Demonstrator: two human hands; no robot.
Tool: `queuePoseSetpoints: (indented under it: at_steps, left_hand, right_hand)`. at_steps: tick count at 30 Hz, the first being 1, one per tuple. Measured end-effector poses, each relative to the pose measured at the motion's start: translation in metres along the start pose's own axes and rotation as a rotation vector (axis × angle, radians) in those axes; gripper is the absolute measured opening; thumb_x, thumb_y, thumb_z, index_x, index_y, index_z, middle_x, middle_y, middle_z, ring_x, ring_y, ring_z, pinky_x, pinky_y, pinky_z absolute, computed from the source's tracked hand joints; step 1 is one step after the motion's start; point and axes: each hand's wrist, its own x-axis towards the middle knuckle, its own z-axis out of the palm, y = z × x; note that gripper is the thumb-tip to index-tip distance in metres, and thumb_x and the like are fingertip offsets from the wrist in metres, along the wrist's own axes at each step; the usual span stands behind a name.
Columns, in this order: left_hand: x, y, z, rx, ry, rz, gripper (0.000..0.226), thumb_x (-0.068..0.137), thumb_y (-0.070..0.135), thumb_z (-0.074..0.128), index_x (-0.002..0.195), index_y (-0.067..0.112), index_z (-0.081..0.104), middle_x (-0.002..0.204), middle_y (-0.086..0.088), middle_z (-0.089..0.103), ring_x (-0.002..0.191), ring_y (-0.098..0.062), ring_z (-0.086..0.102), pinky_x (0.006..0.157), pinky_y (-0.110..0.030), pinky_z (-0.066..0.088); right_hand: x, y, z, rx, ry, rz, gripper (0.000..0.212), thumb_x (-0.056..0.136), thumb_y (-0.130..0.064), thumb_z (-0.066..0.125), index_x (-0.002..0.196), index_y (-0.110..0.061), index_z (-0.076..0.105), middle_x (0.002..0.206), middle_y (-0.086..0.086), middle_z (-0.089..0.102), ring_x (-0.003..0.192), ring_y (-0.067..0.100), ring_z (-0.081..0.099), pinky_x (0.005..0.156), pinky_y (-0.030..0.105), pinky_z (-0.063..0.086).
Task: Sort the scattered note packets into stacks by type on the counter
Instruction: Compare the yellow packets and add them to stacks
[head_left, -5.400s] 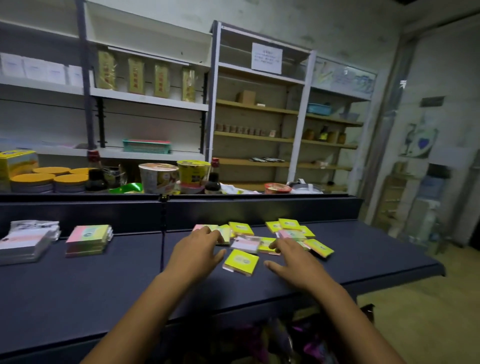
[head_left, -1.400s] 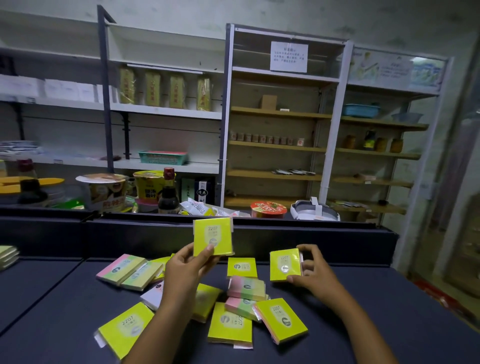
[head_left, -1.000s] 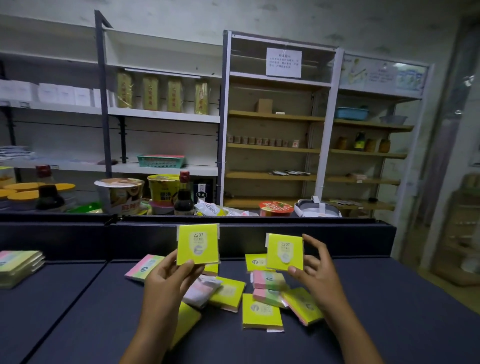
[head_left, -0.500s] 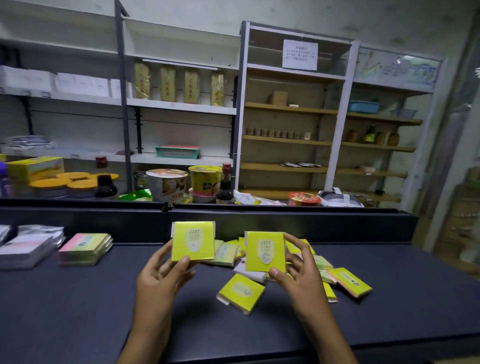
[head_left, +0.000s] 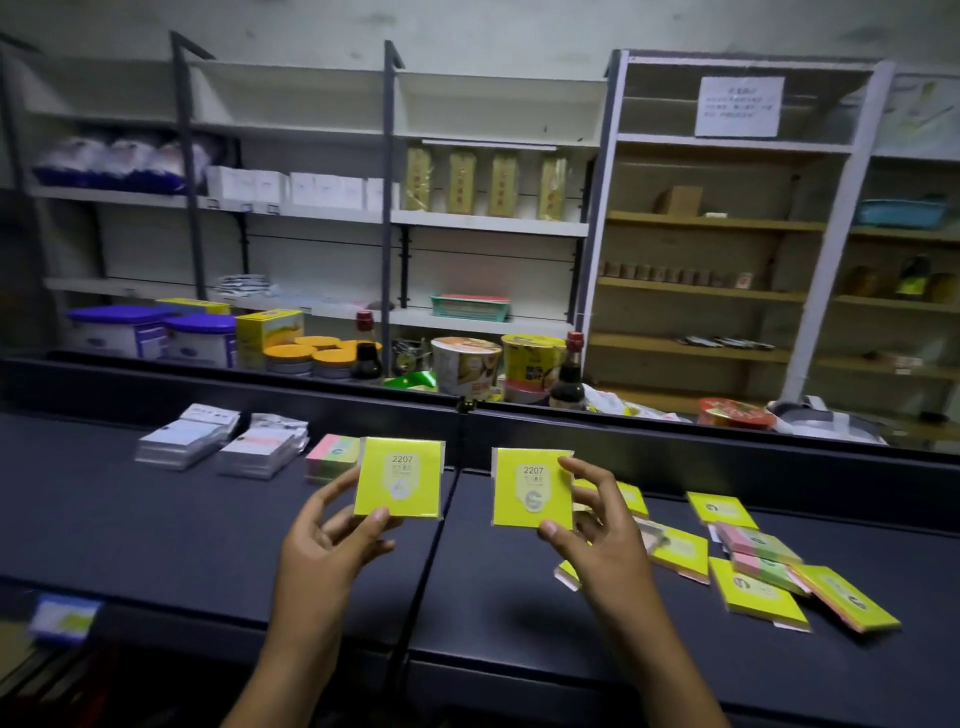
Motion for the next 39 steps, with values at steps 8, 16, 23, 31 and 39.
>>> queuePoseSetpoints:
  at_steps: [8,16,23,31,39]
  left_hand:
    - [-0.011,0.028,-0.046,0.051,0.068,0.038,0.039,0.085,0.006,0.068,0.117,0.027,0.059,0.100,-0.006,0.077,0.088,-0.024,0.074,0.064,-0.023,0.059]
    - [0.015,0.057,-0.113,0.037,0.114,0.067,0.040,0.086,0.003,0.067,0.118,0.025,0.057,0.100,-0.007,0.077,0.088,-0.025,0.074,0.064,-0.023,0.058]
    - [0.067,0.069,-0.187,0.047,0.070,0.042,0.039,0.087,0.000,0.066,0.116,0.025,0.057,0.099,-0.008,0.077,0.089,-0.026,0.074,0.064,-0.024,0.059]
    - [0.125,0.074,-0.266,0.043,0.075,0.021,0.040,0.086,-0.003,0.065,0.116,0.023,0.057,0.099,-0.010,0.076,0.087,-0.026,0.075,0.063,-0.024,0.059]
    - [0.151,0.079,-0.297,0.045,0.083,0.029,0.039,0.086,0.002,0.066,0.115,0.027,0.058,0.101,-0.007,0.076,0.089,-0.024,0.074,0.065,-0.023,0.059]
  right_hand:
    - [-0.002,-0.006,0.049,-0.001,-0.100,-0.031,0.056,0.087,-0.005,0.072,0.120,-0.048,0.056,0.124,-0.012,0.058,0.123,0.011,0.056,0.095,0.014,0.048]
    - [0.009,-0.026,0.125,0.008,-0.138,-0.057,0.054,0.086,-0.003,0.072,0.122,-0.041,0.056,0.119,-0.004,0.061,0.112,0.013,0.062,0.099,0.039,0.053]
    - [0.028,-0.032,0.208,0.019,-0.066,-0.060,0.055,0.086,-0.002,0.073,0.123,-0.038,0.056,0.119,-0.010,0.064,0.106,0.003,0.065,0.095,0.031,0.054]
    - [0.047,-0.030,0.285,0.010,-0.022,-0.065,0.055,0.085,0.000,0.073,0.125,-0.035,0.057,0.119,-0.007,0.064,0.105,0.001,0.065,0.087,0.019,0.053]
    - [0.064,-0.033,0.325,0.028,-0.044,-0.055,0.055,0.085,0.001,0.073,0.124,-0.035,0.057,0.119,0.000,0.064,0.102,0.010,0.068,0.087,0.034,0.060]
